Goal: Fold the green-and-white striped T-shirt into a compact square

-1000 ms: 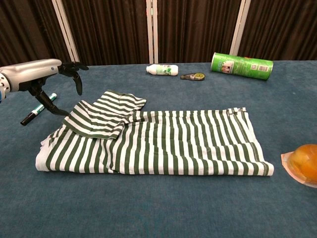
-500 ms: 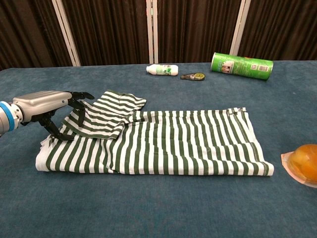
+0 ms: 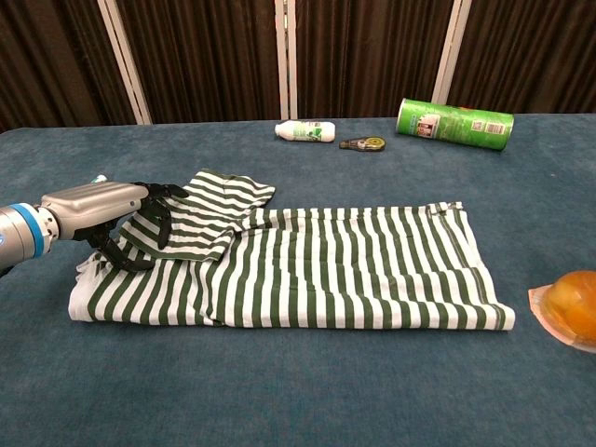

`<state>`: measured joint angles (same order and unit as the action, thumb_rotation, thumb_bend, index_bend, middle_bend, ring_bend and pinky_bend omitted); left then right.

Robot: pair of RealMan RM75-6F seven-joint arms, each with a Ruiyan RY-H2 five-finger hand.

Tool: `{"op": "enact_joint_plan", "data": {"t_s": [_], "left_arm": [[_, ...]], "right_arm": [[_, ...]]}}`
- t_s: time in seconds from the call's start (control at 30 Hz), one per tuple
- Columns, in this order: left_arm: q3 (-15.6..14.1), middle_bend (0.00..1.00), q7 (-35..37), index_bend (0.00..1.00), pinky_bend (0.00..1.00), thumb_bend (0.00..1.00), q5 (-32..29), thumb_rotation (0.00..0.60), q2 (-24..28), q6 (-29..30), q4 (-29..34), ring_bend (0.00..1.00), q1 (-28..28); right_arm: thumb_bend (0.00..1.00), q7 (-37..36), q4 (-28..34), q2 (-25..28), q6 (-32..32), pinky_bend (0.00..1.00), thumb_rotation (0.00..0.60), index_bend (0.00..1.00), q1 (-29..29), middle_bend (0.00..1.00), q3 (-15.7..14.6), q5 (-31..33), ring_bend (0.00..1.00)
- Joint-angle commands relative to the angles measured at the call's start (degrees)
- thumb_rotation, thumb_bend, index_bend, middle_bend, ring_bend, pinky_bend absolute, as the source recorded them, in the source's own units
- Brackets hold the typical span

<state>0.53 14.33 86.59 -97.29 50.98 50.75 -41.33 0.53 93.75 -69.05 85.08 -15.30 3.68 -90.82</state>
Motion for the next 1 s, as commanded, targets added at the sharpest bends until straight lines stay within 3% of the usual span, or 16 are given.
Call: {"op": "enact_joint_plan", "data": {"t_s": [0.03, 0.8, 1.0], "left_arm": [[0.3, 0.0, 0.3, 0.49, 0.0, 0.27, 0.1, 0.6, -0.8, 0.5, -1.0, 0.0, -0.1], [0.3, 0.0, 1.6, 0.49, 0.0, 0.27, 0.7, 0.6, -4.3, 1.4, -7.3, 0.0, -1.0], [0.2, 0.0, 2.0, 0.49, 0.0, 0.37, 0.8, 0.6, -5.0, 1.2, -8.0, 0.0, -1.2]], "right_arm": [[0.03, 0.0, 0.0, 0.0, -0.1, 0.0, 0.6, 0.1, 0.0, 0.0, 0.0, -0.1, 0.0], [0.03, -0.7, 0.1, 0.3, -0.1, 0.0, 0.6, 0.11, 0.5, 0.0, 0.8, -0.4, 0.0], [0.03, -0.9, 0.2, 0.4, 0.0, 0.0, 0.6, 0.11, 0.6, 0.0, 0.9, -0.7, 0.0]]}}
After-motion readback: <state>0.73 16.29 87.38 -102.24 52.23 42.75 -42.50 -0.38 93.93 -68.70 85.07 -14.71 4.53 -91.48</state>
